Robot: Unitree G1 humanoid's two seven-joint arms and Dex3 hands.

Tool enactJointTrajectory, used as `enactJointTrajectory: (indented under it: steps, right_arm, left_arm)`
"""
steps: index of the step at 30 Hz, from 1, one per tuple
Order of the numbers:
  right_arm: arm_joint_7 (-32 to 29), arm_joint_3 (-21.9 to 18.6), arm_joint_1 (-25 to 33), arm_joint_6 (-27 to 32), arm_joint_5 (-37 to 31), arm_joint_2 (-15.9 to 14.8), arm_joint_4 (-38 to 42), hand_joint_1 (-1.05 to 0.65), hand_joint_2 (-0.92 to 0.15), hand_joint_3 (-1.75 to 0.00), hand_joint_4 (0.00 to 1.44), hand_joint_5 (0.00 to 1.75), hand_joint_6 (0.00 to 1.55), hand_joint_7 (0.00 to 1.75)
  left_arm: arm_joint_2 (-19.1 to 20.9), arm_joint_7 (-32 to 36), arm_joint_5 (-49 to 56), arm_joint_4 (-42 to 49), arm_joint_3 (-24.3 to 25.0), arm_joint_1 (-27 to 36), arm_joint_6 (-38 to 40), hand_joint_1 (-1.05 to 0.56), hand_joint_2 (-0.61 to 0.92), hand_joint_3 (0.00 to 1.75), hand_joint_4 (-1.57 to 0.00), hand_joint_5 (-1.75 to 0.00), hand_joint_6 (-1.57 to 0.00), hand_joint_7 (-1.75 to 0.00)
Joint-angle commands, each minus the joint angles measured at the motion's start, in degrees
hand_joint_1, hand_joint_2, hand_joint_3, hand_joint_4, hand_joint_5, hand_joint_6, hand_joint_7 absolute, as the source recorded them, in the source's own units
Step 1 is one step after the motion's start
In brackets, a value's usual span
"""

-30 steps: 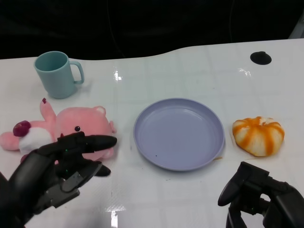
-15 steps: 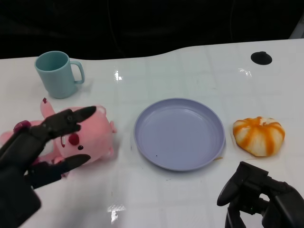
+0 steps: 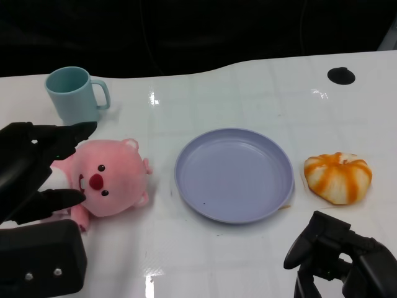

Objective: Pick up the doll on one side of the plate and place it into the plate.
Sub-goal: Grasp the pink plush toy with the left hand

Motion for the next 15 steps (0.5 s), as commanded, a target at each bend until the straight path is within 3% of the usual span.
enactJointTrajectory:
  steps: [1,15]
  right_arm:
    - [-0.12,-0.35,0.17,-0.10,0.57,-0.11,-0.48,0.09,-0.43,-1.37,0.72,1.75,0.59,1.56]
    - [-0.39,-0.28,0.37,0.89,0.51,-0.15,-1.24,0.09,-0.44,-1.37,0.72,1.75,0.59,1.55]
  left_arm:
    - [2.32,-0.48,5.02,2.03,-1.83,-2.50,1.14,-0.69,0.90,0.00,-0.04,-0.40,-0.24,-0.02]
    - [3.75,-3.71,13.75,12.56,-8.67,-9.54,3.94,-0.70,0.89,0.01,-0.12,-0.34,-0.22,0.00]
